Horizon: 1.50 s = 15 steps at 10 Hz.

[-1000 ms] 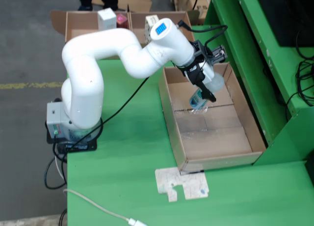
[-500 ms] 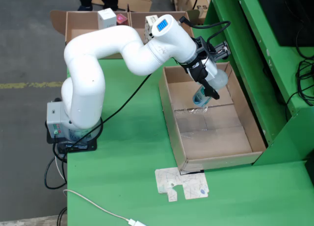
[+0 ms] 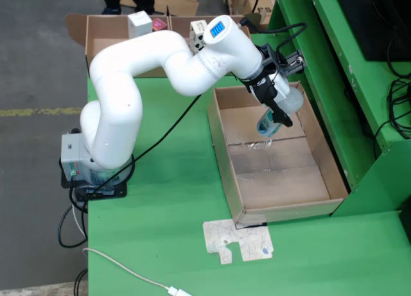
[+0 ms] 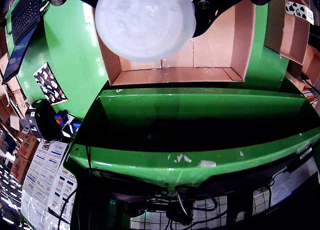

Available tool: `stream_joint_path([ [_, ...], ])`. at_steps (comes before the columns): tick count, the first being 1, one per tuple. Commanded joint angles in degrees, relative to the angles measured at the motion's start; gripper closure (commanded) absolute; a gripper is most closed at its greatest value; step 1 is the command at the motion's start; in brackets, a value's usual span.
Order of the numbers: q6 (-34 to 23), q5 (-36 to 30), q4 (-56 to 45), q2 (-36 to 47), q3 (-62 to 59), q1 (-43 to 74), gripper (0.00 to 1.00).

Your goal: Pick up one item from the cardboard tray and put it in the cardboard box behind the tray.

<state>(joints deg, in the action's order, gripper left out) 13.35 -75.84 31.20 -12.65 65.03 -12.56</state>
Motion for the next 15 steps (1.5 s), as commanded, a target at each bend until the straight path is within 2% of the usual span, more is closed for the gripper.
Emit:
stream_joint_path([
  [1,-0.29,-0.19,0.07,-1.12,-7.17,1.04,1.0],
  [11,-0.11,-0.03,0.14,-1.39,-7.71,1.1,1.0],
  [13,0.96,1.53,2.7,3.09,-2.24,1.02,1.0],
  [15,1.22,1.42,1.7,3.73,-2.78,1.46,1.0],
])
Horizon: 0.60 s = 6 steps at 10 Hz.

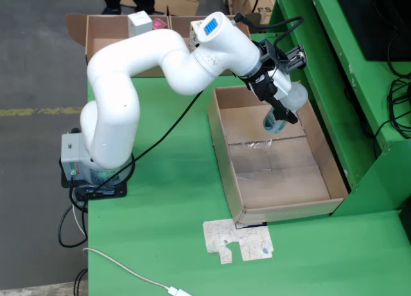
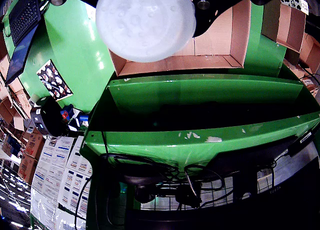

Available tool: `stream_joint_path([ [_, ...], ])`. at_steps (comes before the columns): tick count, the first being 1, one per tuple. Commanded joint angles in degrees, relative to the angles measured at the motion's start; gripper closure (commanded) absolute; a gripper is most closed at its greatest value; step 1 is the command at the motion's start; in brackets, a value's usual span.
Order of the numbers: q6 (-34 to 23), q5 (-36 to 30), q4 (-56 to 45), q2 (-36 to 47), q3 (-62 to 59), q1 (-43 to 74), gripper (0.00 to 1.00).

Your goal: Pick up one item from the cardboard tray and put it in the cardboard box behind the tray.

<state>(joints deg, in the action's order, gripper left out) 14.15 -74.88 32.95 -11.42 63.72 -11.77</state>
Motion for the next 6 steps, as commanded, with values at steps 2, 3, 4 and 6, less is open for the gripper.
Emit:
stream_joint_path([
  [2,-0.58,-0.13,-3.42,-2.61,-10.83,2.82,1.0],
  [3,-0.92,-0.63,-5.5,-6.99,-17.7,3.65,1.0],
  [4,-1.04,-0.6,-7.11,-8.43,-20.97,3.94,1.0],
  [6,-1.67,-0.8,-14.66,-15.37,-36.04,4.57,1.0],
])
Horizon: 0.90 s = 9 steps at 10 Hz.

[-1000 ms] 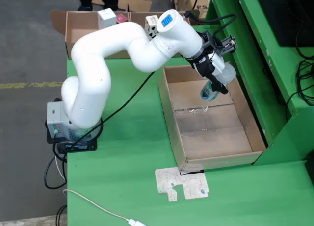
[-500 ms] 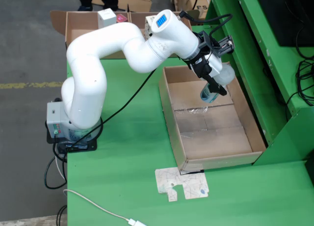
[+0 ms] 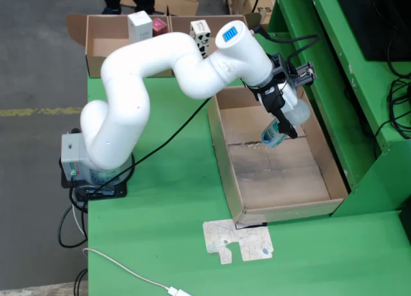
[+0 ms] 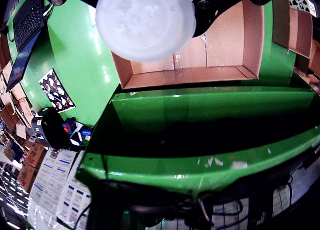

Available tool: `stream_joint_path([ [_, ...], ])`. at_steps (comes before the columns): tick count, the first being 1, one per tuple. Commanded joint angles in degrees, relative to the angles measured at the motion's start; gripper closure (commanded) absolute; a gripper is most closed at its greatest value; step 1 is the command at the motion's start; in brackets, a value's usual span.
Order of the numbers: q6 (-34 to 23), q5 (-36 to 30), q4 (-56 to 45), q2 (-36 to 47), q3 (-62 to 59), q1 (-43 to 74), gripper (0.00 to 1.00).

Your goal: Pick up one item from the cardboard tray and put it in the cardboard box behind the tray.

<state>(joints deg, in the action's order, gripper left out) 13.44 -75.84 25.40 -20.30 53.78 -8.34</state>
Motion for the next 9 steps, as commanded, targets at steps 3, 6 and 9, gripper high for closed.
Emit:
stream_joint_path([
  [3,-1.88,2.22,-15.63,-20.4,-53.78,0.25,1.0],
  [6,-4.04,7.17,-4.26,-23.0,-53.78,-0.95,1.0],
  [9,-1.77,3.22,-15.57,-17.96,-53.78,-0.87,1.0],
])
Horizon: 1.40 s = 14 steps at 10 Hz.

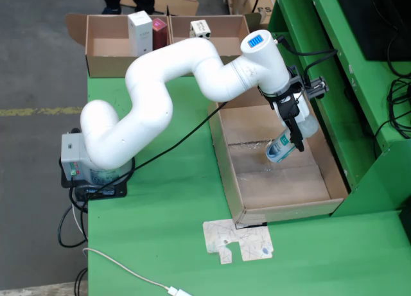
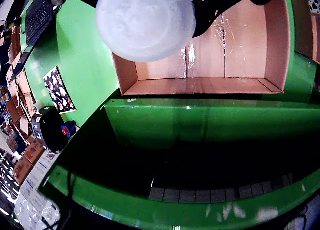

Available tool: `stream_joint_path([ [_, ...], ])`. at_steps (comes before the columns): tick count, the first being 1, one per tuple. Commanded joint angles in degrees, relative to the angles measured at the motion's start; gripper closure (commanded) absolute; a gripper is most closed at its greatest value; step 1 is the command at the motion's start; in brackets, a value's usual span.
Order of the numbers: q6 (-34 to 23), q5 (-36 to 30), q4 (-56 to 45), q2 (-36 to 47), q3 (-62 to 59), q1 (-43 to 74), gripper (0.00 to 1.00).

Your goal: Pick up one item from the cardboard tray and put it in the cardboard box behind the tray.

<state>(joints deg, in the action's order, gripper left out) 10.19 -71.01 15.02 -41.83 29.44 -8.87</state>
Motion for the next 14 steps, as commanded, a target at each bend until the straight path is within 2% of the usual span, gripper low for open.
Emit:
stream_joint_path([
  [1,1.48,-1.61,-5.19,3.57,-29.44,-0.34,1.0],
  [2,1.48,-1.61,-5.19,3.57,-29.44,-0.34,1.0],
  [3,3.16,-2.76,-12.07,6.29,-29.44,-0.55,1.0],
  [4,3.16,-2.76,-12.07,6.29,-29.44,-0.55,1.0],
  [5,3.52,-3.03,-5.03,15.48,-12.54,-0.38,1.0],
  [6,3.52,-3.03,-5.03,15.48,-12.54,-0.38,1.0],
  [7,3.44,-3.32,1.42,22.58,0.82,-0.76,1.0],
  [8,3.44,-3.32,1.42,22.58,0.82,-0.76,1.0],
  [9,4.85,-1.81,6.12,31.15,13.57,-3.43,1.0],
  [10,4.85,-1.81,6.12,31.15,13.57,-3.43,1.0],
  [11,7.17,3.16,11.23,40.97,27.9,-8.44,1.0],
  [13,7.17,3.16,11.23,40.97,27.9,-8.44,1.0],
  [14,8.14,5.51,10.97,43.43,31.03,-10.49,1.0],
])
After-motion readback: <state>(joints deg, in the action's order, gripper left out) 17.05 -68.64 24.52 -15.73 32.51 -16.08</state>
